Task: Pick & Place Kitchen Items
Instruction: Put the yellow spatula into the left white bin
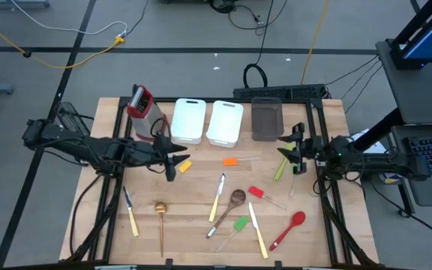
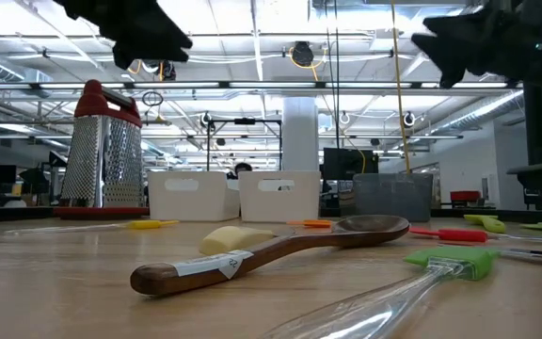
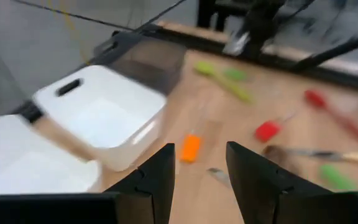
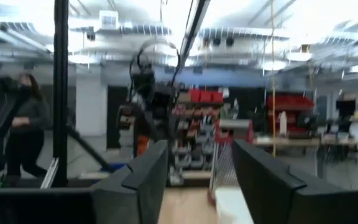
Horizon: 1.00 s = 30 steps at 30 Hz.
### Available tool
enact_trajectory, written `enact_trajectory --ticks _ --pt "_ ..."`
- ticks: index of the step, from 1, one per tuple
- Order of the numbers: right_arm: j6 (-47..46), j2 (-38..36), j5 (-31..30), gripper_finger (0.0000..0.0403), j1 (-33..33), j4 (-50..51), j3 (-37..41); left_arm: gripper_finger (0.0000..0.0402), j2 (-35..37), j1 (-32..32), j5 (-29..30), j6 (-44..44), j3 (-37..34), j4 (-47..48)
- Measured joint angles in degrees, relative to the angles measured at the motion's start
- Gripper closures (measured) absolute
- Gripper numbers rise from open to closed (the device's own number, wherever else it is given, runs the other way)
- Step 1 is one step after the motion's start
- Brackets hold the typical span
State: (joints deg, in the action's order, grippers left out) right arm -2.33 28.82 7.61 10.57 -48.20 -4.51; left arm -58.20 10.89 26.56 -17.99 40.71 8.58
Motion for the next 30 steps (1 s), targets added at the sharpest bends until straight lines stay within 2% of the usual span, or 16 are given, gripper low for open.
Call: enact_trajectory --ticks 2,7,13,24,30 --pt "0.3 3.3 0.0 0.0207 -0.5 0.1 -0.9 0.0254 -2.0 0.0 2.0 -0.3 0.0 2.7" --pt "2.8 11.0 -0.1 0.0204 -1.1 -5.0 -1.5 0.0254 -8.9 0.0 2.3 -4.9 0.0 5.5" --pt "3.0 16.1 -0.1 0.0207 -1.0 -8.3 -1.6 0.0252 -15.2 -1.7 2.7 -12.3 0.0 6.4" --pt "3.0 18.9 -0.1 0.0182 -1.0 -9.0 -1.7 0.0173 -17.6 -4.9 -1.7 -12.8 0.0 10.2" --pt "3.0 19.3 -0.3 0.0184 -1.0 -8.9 -1.7 0.0161 -17.6 -4.9 -1.2 -15.7 0.0 12.8"
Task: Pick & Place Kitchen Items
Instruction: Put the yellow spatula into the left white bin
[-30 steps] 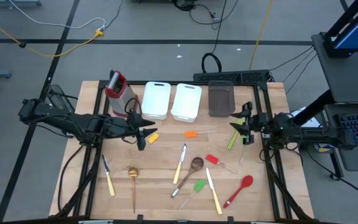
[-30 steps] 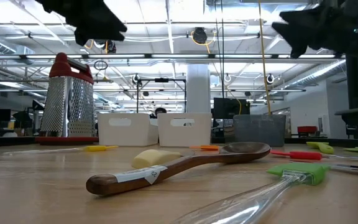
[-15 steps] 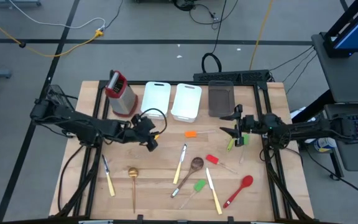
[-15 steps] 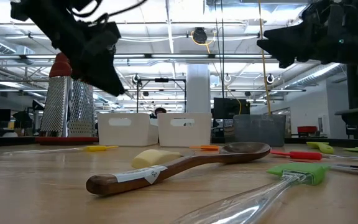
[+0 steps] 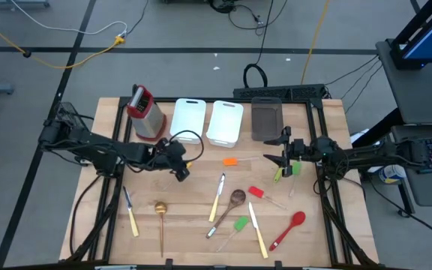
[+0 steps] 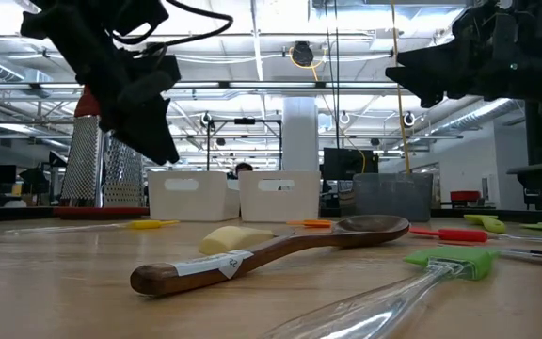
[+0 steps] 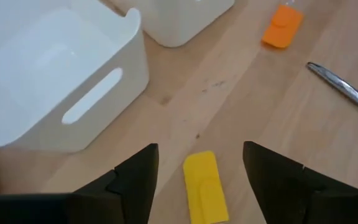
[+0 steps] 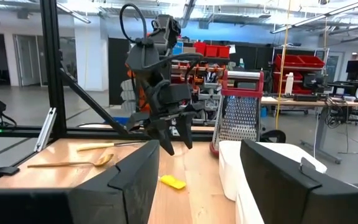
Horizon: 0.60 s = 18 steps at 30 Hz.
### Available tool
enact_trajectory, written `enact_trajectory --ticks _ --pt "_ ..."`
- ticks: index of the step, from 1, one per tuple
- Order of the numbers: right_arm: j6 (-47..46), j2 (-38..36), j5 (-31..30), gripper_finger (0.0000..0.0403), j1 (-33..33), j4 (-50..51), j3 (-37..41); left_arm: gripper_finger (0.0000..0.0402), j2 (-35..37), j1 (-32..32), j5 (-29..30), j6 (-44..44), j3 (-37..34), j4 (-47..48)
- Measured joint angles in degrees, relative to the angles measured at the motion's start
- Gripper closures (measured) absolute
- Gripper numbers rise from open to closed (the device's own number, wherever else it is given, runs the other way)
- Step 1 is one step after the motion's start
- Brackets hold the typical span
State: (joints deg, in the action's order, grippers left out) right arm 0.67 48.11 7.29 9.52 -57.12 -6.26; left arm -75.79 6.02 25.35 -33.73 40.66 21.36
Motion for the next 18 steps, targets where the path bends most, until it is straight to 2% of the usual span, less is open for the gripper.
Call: enact_trajectory --ticks 18 --pt "0.7 0.0 0.0 0.0183 0.0 0.3 -0.1 0.016 0.0 0.0 0.2 -2.6 0.0 1.1"
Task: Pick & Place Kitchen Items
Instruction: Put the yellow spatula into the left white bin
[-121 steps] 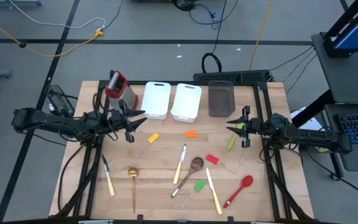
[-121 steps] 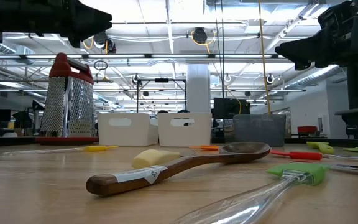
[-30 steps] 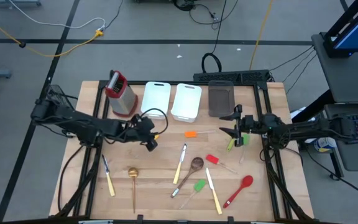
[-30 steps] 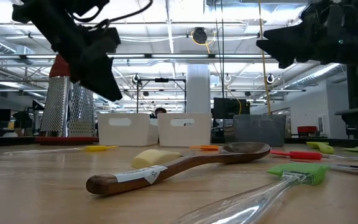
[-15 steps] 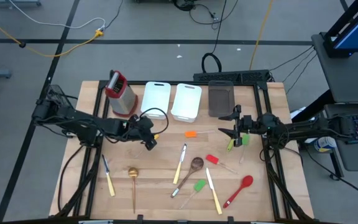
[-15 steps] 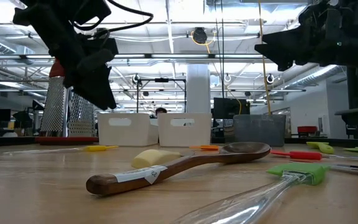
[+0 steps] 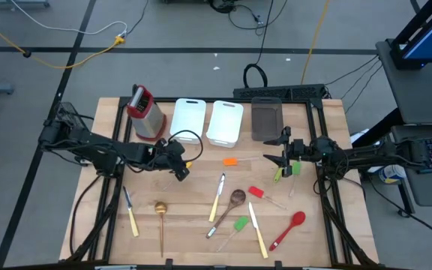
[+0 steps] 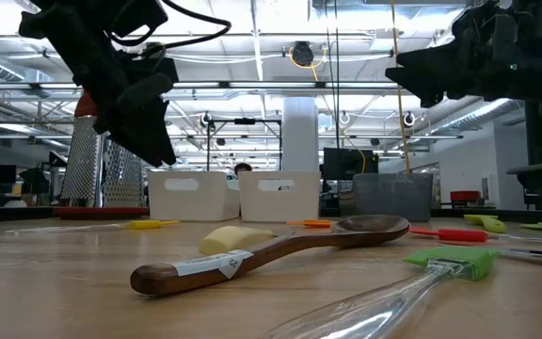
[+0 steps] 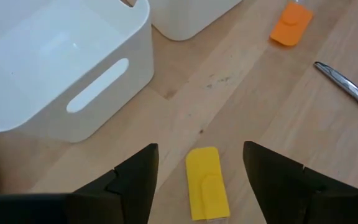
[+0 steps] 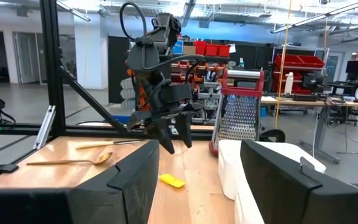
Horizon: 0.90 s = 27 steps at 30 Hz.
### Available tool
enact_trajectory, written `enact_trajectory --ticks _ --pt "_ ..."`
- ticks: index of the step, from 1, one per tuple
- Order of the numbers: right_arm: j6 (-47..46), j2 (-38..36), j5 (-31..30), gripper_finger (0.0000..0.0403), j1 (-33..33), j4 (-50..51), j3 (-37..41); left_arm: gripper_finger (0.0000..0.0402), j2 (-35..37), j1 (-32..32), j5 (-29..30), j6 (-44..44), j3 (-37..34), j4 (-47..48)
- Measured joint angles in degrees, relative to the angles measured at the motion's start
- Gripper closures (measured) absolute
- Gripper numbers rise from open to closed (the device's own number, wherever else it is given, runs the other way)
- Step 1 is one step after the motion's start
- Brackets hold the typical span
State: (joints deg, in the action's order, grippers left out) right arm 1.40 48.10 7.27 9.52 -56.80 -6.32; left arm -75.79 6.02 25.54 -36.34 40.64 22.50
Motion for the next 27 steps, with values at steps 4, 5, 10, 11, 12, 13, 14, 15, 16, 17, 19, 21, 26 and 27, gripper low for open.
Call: enact_trajectory --ticks 4,5,10,11,12,13,14,15,16,17,19,21,26,27 --pt "0.3 0.0 0.0 0.0182 0.0 0.0 0.0 0.016 0.0 0.0 0.0 -0.1 0.0 0.1" --pt "0.3 0.0 0.0 0.0181 0.0 0.0 0.0 0.016 0.0 0.0 0.0 -0.1 0.0 0.1" --pt "0.4 0.0 0.0 0.018 0.0 0.0 0.0 0.016 0.0 0.4 0.0 -0.3 0.0 0.2" --pt "0.4 0.0 0.0 0.018 0.0 0.1 0.0 0.016 0.0 0.5 0.0 -0.7 0.0 0.3" --pt "0.4 0.0 0.0 0.0181 0.0 0.0 0.0 0.016 0.0 0.7 0.0 -1.0 0.0 0.6" --pt "0.4 0.0 0.0 0.0182 0.0 0.0 0.0 0.016 0.0 0.9 -0.1 -1.5 0.0 0.9" --pt "0.4 0.0 0.0 0.0183 0.0 0.1 0.0 0.016 0.0 1.0 0.0 -1.9 0.0 1.3" --pt "0.4 0.0 0.0 0.0183 0.0 0.1 0.0 0.016 0.0 1.2 0.0 -2.4 0.0 1.7" --pt "0.4 0.0 0.0 0.0183 0.0 0.1 0.0 0.016 0.0 1.4 0.0 -2.8 0.0 1.9" --pt "0.4 0.0 0.0 0.0182 0.0 0.1 0.0 0.016 0.0 1.5 0.0 -3.1 0.0 2.1" --pt "0.4 0.0 0.0 0.0181 0.0 0.1 0.0 0.016 0.0 1.8 0.0 -3.2 0.0 1.8" --pt "0.4 0.0 0.0 0.0181 0.0 0.1 0.0 0.016 0.0 1.8 0.0 -3.2 0.0 1.4" --pt "0.3 0.0 0.0 0.0185 0.0 0.1 0.0 0.016 -3.0 1.8 0.0 -2.7 -0.1 1.0" --pt "0.3 0.0 0.0 0.0185 0.0 0.1 0.0 0.016 -4.2 1.8 -0.1 -2.5 0.0 0.2"
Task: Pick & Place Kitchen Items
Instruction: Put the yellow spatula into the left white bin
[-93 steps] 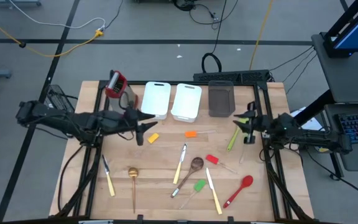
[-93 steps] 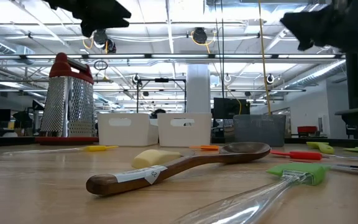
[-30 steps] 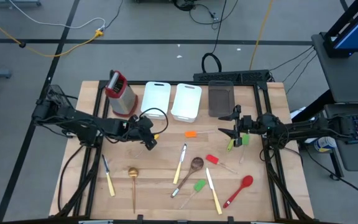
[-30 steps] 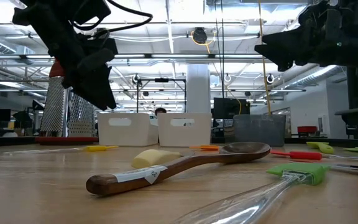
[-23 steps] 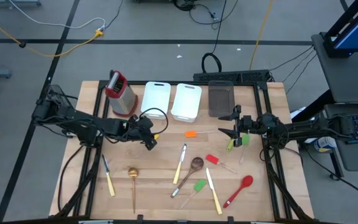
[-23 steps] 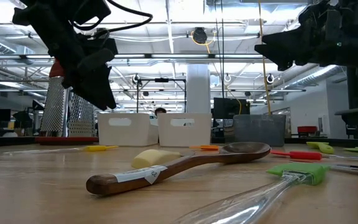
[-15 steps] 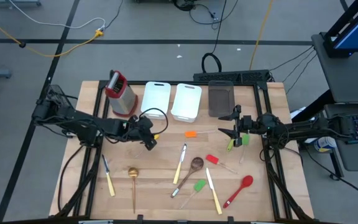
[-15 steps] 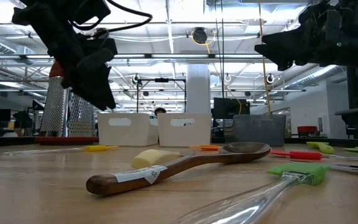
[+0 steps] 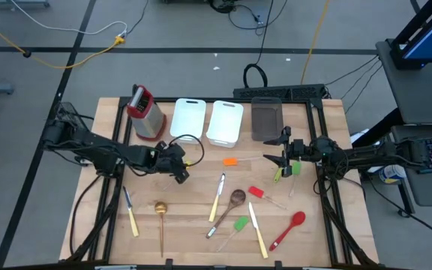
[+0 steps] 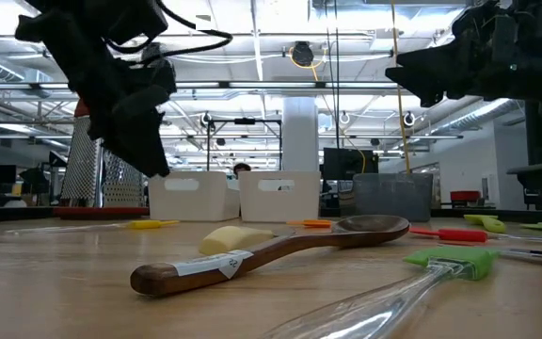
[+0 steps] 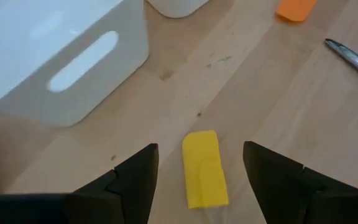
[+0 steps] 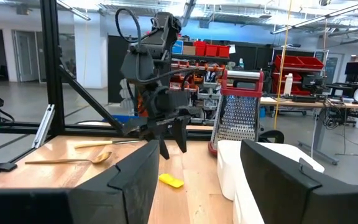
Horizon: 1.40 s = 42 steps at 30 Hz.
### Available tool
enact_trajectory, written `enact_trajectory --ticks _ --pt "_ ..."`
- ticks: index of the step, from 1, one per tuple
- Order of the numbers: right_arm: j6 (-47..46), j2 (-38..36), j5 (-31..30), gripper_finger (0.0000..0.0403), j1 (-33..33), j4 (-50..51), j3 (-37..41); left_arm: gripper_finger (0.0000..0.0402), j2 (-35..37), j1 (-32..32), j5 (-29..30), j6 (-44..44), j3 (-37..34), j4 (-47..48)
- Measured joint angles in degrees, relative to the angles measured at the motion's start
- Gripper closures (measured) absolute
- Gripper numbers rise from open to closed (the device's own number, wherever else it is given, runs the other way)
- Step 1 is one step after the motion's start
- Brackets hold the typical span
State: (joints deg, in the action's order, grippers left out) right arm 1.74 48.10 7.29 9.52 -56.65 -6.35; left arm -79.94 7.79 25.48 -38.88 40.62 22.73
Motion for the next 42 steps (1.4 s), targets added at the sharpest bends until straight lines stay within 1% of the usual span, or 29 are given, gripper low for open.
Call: enact_trajectory --ticks 5,8,14,22,29,31,33,40,42 --pt "0.0 0.1 0.0 0.0185 0.0 0.0 0.0 0.016 -4.1 0.0 -3.4 1.3 0.0 0.3" --pt "0.0 0.1 0.0 0.0183 0.0 -0.1 0.0 0.016 -4.2 -0.1 -3.6 0.7 0.0 2.1" --pt "0.0 0.1 0.0 0.0187 0.0 0.0 0.0 0.016 -4.5 -1.2 -3.8 -0.4 0.0 0.8" --pt "0.0 0.1 0.0 0.0186 0.0 0.0 0.0 0.016 -11.1 -1.3 -6.0 -2.0 0.1 0.1" --pt "0.0 0.2 0.0 0.019 0.0 0.3 0.0 0.0163 -13.9 -1.3 -7.7 -2.2 0.3 0.6" --pt "0.0 0.2 0.0 0.019 0.0 0.3 0.0 0.0178 -13.9 -1.4 -8.5 -2.2 0.3 0.5" --pt "-0.1 0.2 0.0 0.019 0.0 0.4 0.0 0.0207 -13.9 -1.4 -9.1 -2.2 0.2 0.2" --pt "0.0 0.2 0.0 0.019 0.0 0.3 0.0 0.0354 -13.9 -1.3 -9.8 -1.7 0.1 -1.2" --pt "0.0 0.2 0.0 0.019 0.0 0.3 0.0 0.0383 -13.5 -1.3 -9.6 -1.0 0.1 -2.1"
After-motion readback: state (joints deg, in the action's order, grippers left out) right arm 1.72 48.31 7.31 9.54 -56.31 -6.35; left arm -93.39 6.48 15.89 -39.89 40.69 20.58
